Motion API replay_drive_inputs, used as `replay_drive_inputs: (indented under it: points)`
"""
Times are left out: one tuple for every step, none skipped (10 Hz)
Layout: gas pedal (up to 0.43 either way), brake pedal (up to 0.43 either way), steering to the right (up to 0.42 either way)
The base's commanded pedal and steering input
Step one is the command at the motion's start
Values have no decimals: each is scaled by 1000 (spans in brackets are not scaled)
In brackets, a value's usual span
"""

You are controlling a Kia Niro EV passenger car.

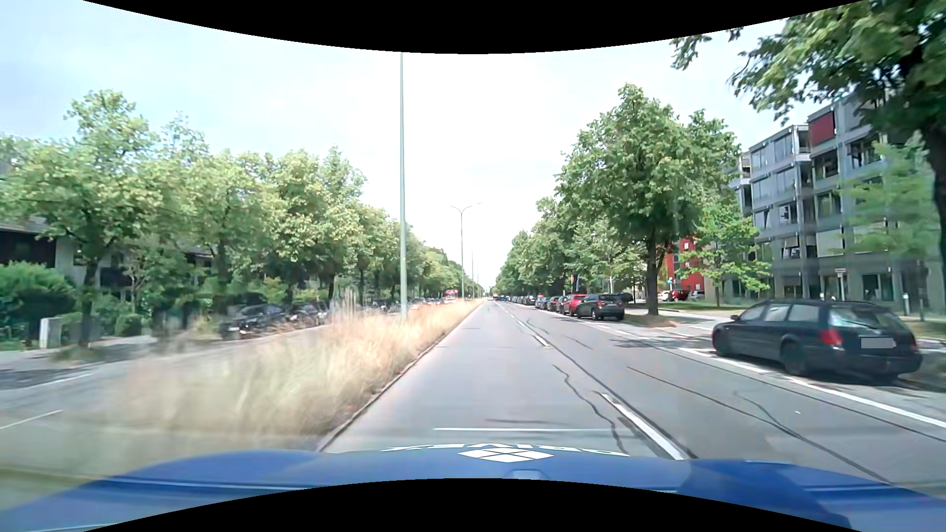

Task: Follow the waypoints while adhering to traffic rules and regulations

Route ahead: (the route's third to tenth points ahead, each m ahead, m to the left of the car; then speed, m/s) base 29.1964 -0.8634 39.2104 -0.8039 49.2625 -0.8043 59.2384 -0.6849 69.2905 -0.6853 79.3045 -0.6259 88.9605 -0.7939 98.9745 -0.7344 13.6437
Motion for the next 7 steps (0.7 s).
replay_drive_inputs:
  points:
    - [189,0,-2]
    - [189,0,-1]
    - [189,0,-1]
    - [189,0,-1]
    - [189,0,-1]
    - [189,0,-1]
    - [189,0,-1]
